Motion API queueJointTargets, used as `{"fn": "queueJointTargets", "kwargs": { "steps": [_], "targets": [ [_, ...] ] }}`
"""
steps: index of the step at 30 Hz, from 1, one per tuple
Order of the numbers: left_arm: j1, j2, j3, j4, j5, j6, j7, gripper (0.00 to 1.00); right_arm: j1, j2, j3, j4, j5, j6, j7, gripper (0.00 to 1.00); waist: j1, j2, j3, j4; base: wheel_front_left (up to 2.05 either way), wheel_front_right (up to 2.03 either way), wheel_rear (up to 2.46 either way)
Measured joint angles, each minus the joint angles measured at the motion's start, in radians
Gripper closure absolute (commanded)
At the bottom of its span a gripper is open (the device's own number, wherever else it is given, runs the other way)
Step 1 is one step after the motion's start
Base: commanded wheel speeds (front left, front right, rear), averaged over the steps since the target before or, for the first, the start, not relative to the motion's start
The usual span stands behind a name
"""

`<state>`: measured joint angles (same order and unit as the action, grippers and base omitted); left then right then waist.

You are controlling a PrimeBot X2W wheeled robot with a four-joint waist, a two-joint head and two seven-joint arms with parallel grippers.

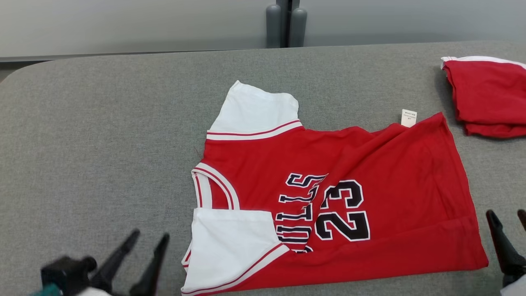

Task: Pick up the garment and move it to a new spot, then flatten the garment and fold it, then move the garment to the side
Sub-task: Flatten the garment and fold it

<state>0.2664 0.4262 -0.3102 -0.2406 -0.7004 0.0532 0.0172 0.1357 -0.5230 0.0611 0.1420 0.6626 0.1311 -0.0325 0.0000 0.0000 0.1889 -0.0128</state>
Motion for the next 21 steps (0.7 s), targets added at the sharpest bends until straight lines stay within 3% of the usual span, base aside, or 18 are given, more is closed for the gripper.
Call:
{"fn": "queueJointTargets", "kwargs": {
  "steps": [4,7,15,21],
  "targets": [
    [-0.203,0.074,0.043,-0.046,0.049,0.010,0.075,0.00,-0.067,0.053,0.027,-0.030,-0.068,0.000,0.004,0.00,0.0000,0.0001,0.020,0.003,0.00,0.00,0.00],
    [-0.429,0.073,0.041,-0.005,0.049,-0.007,0.150,0.00,-0.138,0.077,0.068,-0.045,-0.101,0.000,0.024,0.00,0.0000,0.0000,0.056,0.003,0.00,0.00,0.00],
    [-0.960,0.039,-0.055,0.319,0.000,-0.123,0.431,0.00,-0.323,0.103,0.170,-0.055,-0.117,0.000,0.033,0.00,0.0000,0.0000,0.196,-0.044,0.00,0.00,0.00],
    [-1.178,0.038,-0.100,0.532,-0.052,-0.154,0.625,0.00,-0.411,0.120,0.243,-0.016,-0.098,0.000,0.000,0.00,0.0000,0.0000,0.280,-0.119,0.00,0.00,0.00]
  ]
}}
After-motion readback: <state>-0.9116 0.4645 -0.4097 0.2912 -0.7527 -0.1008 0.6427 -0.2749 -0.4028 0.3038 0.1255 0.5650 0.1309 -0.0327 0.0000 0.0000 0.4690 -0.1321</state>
